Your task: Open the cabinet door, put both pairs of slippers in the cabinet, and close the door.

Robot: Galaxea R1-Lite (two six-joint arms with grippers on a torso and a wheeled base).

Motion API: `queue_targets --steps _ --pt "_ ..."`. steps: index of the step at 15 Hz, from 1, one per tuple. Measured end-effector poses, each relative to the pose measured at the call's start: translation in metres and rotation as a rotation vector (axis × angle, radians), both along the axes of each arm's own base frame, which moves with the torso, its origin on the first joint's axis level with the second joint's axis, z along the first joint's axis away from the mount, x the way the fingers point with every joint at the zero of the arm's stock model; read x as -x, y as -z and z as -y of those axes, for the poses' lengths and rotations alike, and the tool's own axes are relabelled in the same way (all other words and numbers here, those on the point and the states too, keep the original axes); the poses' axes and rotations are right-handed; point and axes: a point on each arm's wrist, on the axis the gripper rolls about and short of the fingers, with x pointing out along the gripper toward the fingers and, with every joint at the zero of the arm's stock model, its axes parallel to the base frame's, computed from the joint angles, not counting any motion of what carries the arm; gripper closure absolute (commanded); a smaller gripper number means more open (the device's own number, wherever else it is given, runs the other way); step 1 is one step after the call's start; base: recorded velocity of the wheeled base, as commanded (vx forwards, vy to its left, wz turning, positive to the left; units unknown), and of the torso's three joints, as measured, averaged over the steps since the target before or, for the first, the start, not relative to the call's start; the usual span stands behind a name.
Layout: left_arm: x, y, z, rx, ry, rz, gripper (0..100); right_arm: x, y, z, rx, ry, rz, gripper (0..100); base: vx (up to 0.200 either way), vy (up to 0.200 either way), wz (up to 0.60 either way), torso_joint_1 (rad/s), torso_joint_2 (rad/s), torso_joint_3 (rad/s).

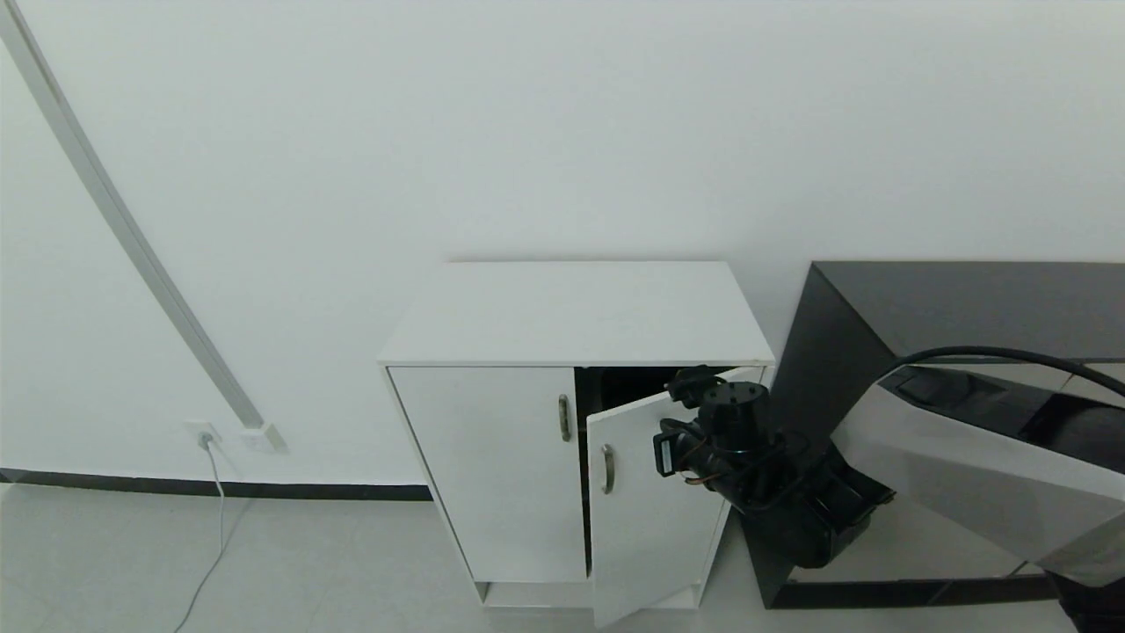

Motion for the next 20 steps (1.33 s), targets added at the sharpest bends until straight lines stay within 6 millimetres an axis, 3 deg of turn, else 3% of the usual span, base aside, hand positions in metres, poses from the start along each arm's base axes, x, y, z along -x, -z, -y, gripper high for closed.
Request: queue_targets --steps 10,20 --pt "0.000 0.000 0.000 0.000 0.000 0.000 100 -0.035 -0.004 -0.003 -0.013 0.040 0.022 100 0.000 0.000 0.00 0.000 0.00 0.000" --pt "0.000 0.000 0.000 0.000 0.001 0.000 100 -0.047 -0.003 -0.002 -0.016 0.056 0.028 100 0.000 0.000 0.00 0.000 0.00 0.000"
